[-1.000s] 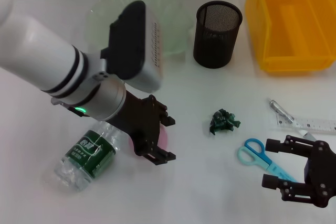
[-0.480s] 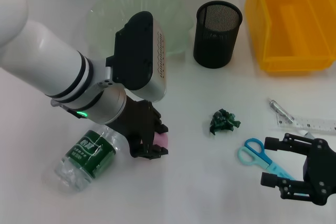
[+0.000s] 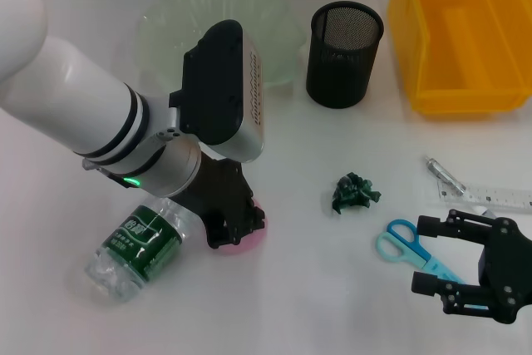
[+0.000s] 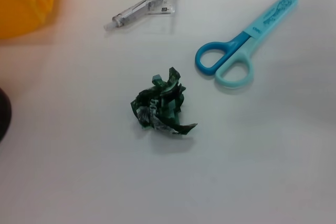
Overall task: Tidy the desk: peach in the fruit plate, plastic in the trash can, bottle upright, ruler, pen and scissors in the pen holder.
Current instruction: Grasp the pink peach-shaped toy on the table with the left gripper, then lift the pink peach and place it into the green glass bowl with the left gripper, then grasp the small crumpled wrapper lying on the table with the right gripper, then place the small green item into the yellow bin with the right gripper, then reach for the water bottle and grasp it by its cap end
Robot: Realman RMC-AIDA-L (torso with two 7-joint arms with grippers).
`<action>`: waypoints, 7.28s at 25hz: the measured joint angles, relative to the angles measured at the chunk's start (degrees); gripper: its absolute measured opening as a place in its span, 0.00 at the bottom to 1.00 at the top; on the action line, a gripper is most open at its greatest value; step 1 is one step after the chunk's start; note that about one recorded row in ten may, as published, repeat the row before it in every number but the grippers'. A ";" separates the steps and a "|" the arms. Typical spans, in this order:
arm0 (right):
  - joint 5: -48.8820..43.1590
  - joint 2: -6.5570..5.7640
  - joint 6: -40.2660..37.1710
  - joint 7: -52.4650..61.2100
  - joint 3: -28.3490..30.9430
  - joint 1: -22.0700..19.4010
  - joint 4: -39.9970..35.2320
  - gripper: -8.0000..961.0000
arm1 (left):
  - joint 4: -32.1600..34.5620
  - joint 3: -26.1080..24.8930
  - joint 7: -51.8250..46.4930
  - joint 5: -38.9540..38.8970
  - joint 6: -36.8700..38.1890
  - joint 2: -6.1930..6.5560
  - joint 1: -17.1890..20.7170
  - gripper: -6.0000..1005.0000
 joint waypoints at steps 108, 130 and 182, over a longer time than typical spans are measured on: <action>-18.50 3.52 30.59 68.38 -62.55 16.45 -43.54 0.76 | -41.89 -43.33 34.31 -30.38 19.24 0.81 6.01 0.78; -11.62 3.11 28.25 63.21 -50.45 11.82 -48.76 0.26 | -41.86 -43.53 34.36 -30.82 19.26 0.70 6.21 0.78; 27.84 -2.56 12.41 30.78 -13.01 2.39 -22.15 0.73 | -34.84 -43.99 21.16 -30.64 18.19 1.13 5.73 0.78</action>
